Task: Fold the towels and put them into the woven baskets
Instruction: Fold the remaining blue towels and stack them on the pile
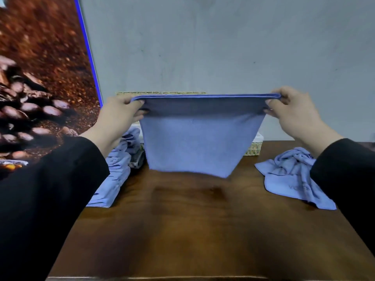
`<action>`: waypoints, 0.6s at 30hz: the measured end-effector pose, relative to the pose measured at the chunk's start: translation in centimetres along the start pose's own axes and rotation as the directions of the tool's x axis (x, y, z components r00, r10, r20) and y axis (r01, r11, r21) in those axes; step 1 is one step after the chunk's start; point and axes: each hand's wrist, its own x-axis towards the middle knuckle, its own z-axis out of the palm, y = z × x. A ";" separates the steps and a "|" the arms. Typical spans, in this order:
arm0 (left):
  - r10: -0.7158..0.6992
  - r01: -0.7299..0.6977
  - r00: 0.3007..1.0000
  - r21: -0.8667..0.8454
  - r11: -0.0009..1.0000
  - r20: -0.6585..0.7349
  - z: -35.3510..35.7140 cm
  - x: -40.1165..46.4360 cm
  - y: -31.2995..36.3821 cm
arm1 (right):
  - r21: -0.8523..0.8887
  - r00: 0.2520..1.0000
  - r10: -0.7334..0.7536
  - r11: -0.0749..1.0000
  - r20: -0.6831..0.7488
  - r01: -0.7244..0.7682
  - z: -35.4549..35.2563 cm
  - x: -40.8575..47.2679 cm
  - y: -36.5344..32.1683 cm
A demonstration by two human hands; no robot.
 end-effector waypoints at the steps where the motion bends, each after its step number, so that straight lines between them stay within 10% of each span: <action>1: 0.023 -0.023 1.000 0.006 1.000 0.003 -0.3 -0.4 -0.3 | -0.005 1.000 -0.021 1.000 0.003 0.021 -0.1 -1.0 -0.3; 7: 0.013 -0.129 0.953 0.367 0.921 0.302 -2.9 -7.0 -6.5 | -0.238 0.962 0.015 0.970 0.272 0.052 -0.9 -9.0 4.9; 11: -0.203 -0.320 0.715 0.571 0.756 0.669 -4.3 -11.4 -12.0 | -0.388 0.739 0.144 0.906 0.658 0.169 0.2 -14.9 10.5; 18: -0.090 -0.434 0.774 0.629 0.645 0.627 2.8 -11.8 -11.8 | -0.356 0.757 0.021 0.891 0.653 0.282 5.6 -14.5 12.2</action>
